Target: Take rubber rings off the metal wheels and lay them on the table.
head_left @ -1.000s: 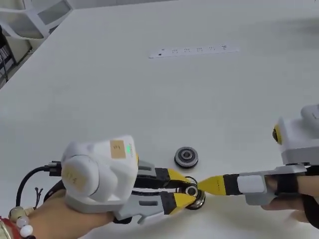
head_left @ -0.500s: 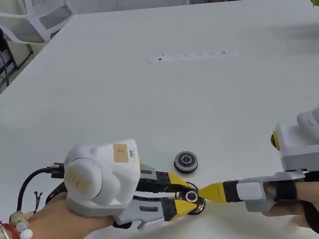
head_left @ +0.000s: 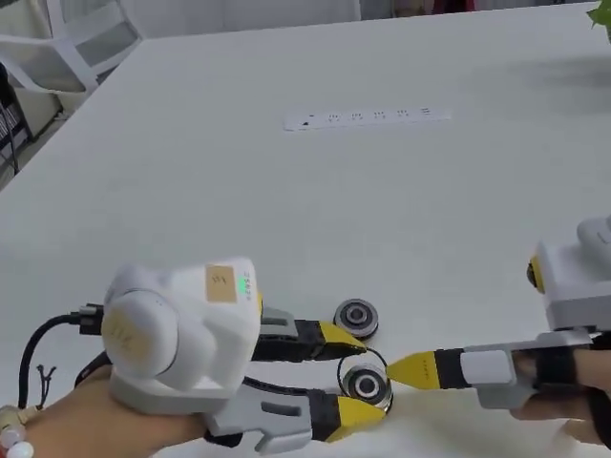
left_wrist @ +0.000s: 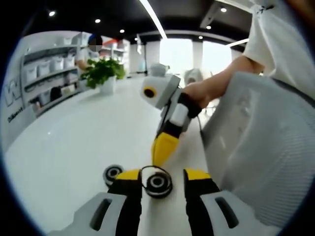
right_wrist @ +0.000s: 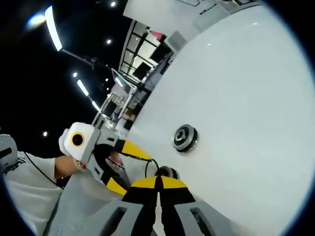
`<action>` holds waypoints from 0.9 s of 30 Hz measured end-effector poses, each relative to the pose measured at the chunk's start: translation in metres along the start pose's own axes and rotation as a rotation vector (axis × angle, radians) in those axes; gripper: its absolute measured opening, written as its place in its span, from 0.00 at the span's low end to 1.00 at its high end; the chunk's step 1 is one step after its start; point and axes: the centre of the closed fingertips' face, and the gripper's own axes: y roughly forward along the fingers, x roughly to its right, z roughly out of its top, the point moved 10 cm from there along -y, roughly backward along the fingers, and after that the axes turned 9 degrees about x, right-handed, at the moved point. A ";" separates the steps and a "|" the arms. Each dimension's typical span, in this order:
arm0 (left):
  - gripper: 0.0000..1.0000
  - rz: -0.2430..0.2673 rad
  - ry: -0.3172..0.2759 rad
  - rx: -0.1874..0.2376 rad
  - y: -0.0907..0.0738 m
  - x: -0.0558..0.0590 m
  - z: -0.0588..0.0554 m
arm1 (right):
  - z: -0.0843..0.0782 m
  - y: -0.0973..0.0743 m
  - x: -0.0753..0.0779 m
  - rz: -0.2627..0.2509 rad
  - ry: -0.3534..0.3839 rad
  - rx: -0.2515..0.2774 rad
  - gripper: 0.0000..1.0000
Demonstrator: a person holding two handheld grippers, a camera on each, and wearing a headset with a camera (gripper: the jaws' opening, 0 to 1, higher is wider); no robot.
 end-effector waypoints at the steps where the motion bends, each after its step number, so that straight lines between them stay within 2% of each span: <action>1: 0.39 -0.009 -0.006 -0.004 0.000 0.001 0.001 | 0.000 -0.001 0.000 0.002 -0.001 0.000 0.00; 4: 0.45 -0.014 -0.010 0.010 -0.003 0.003 0.009 | 0.001 -0.005 0.000 0.003 0.010 0.009 0.00; 7: 0.47 -0.014 -0.002 0.027 -0.007 0.002 0.017 | 0.000 -0.008 0.000 -0.007 0.016 0.012 0.00; 14: 0.56 0.020 0.007 0.072 -0.017 -0.002 0.036 | -0.001 -0.015 -0.006 -0.008 0.016 0.021 0.00; 17: 0.61 0.017 -0.006 0.070 -0.023 -0.003 0.041 | 0.000 -0.017 -0.007 -0.027 -0.013 0.004 0.00; 21: 0.62 0.035 0.013 0.073 -0.033 -0.002 0.045 | 0.003 -0.021 -0.011 -0.039 -0.049 -0.015 0.00; 24: 0.69 0.054 -0.010 0.064 -0.042 -0.001 0.046 | 0.005 -0.024 -0.013 -0.036 -0.056 -0.010 0.00; 27: 0.71 0.088 0.033 0.050 -0.052 -0.002 0.048 | 0.008 -0.025 -0.015 -0.036 -0.062 -0.003 0.00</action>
